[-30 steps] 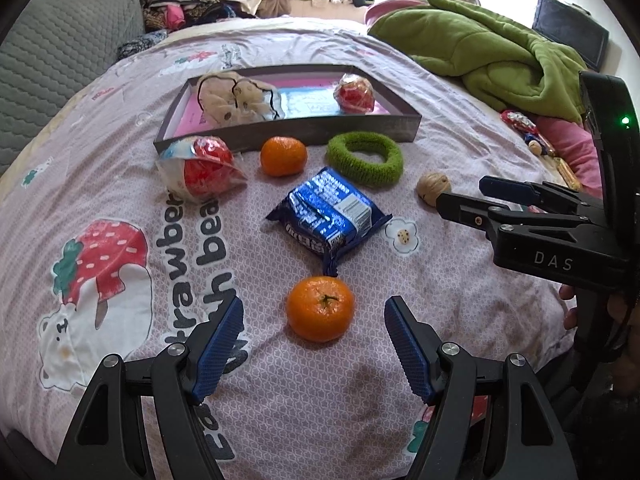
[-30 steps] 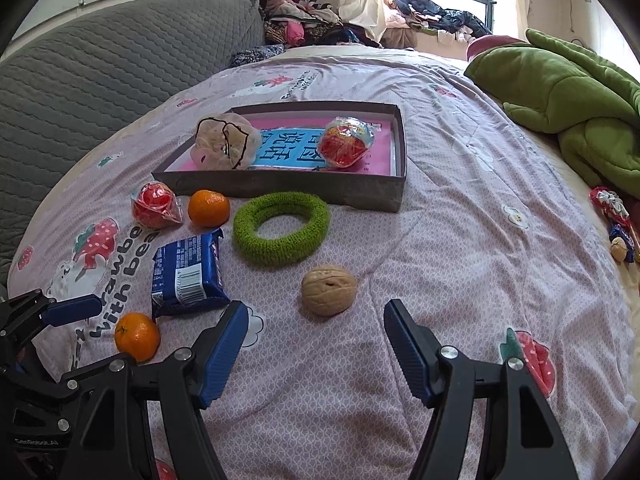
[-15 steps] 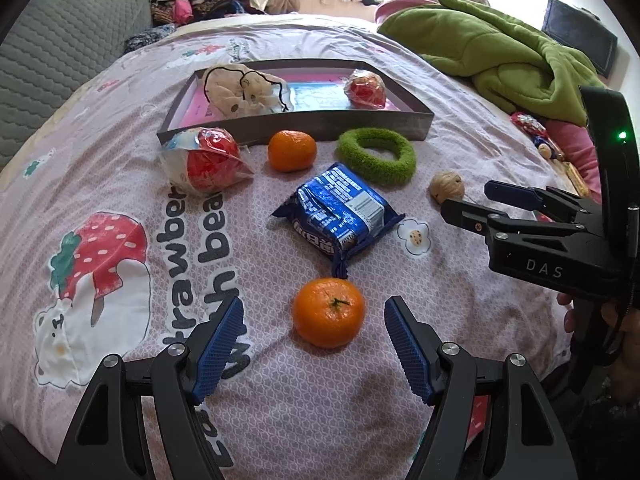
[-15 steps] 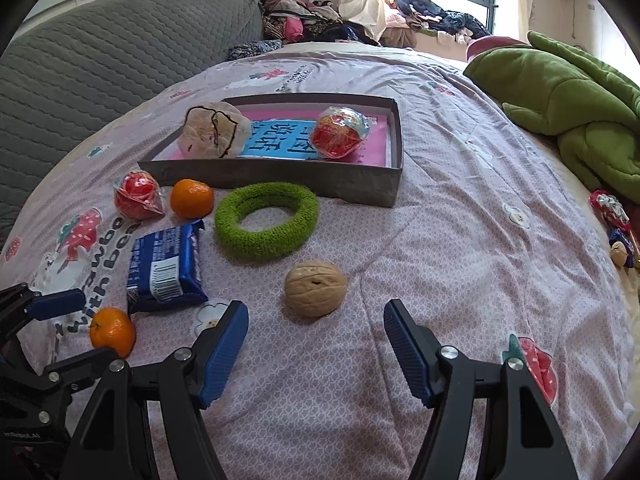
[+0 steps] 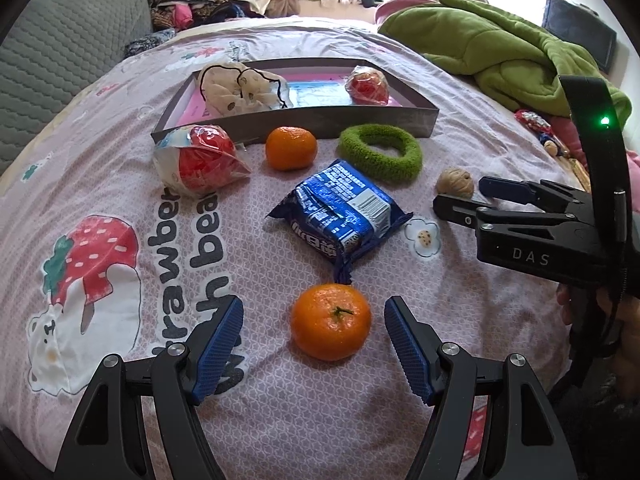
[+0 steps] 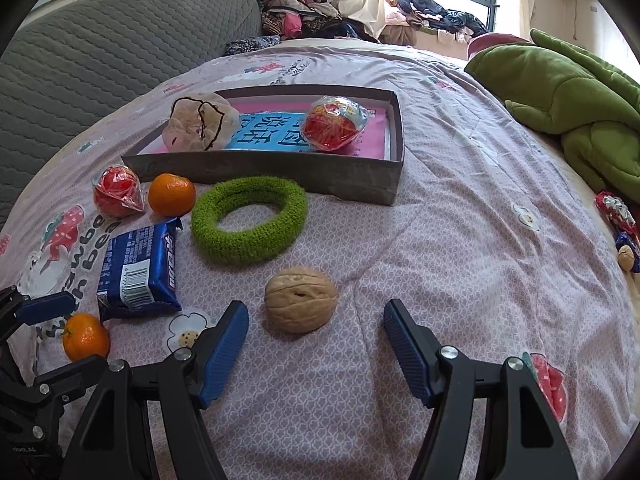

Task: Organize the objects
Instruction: 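Move the left tool toward a mandarin orange while the right tool approaches the walnut, then close the left tool on the mandarin orange while the right tool grasps the walnut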

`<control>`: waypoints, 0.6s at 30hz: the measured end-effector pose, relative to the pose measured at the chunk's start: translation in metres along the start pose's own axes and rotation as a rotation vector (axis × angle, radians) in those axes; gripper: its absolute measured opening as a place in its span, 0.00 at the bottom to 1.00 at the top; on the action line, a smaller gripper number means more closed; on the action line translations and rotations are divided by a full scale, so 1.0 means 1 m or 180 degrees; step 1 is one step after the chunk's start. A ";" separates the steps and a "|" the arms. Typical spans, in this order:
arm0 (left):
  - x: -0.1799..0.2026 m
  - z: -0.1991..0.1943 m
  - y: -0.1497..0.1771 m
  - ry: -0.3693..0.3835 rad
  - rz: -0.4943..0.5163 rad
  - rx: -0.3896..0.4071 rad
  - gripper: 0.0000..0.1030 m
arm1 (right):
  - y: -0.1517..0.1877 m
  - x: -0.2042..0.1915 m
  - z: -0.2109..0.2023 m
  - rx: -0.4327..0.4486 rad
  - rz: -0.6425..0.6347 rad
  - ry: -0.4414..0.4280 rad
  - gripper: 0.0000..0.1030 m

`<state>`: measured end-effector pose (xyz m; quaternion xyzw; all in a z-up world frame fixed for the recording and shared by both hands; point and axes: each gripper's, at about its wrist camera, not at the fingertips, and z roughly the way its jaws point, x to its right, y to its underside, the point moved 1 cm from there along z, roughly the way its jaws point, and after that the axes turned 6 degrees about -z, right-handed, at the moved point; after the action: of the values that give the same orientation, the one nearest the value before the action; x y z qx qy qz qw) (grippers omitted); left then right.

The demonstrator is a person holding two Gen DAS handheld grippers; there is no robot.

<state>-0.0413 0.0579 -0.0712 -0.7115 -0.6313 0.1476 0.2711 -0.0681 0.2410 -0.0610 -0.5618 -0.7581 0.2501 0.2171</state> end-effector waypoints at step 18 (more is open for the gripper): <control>-0.004 0.007 0.002 -0.0040 -0.0041 0.0012 0.66 | 0.000 -0.004 0.002 0.0051 -0.0028 -0.0013 0.52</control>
<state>-0.0442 0.0552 -0.0788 -0.7060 -0.6372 0.1515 0.2694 -0.0680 0.2368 -0.0625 -0.5562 -0.7590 0.2564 0.2211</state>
